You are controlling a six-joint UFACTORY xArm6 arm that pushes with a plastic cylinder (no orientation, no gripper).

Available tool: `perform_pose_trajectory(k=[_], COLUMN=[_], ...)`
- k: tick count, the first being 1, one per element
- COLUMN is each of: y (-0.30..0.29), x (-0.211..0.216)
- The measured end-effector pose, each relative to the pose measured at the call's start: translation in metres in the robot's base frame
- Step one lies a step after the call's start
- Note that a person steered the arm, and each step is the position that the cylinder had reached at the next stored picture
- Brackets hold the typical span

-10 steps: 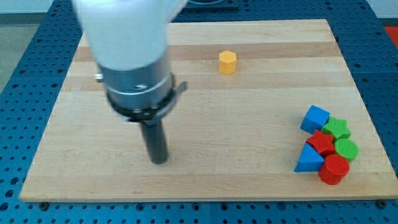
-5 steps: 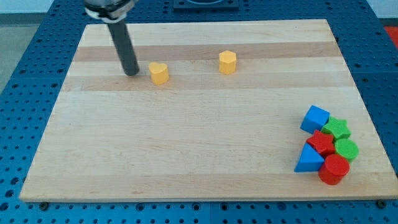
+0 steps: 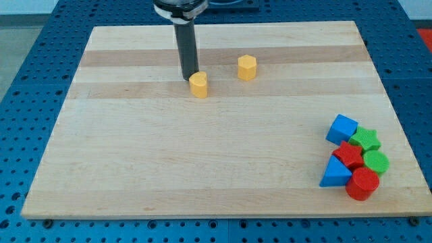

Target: Move the yellow heart to the center

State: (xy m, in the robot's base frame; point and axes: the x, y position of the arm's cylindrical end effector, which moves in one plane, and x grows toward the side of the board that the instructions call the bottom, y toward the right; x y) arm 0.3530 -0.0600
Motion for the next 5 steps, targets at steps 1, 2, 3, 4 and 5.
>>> perform_pose_trajectory(k=[1, 2, 3, 4, 5], y=[0.009, 0.009, 0.009, 0.009, 0.009], x=[0.010, 0.031, 0.044, 0.056, 0.074])
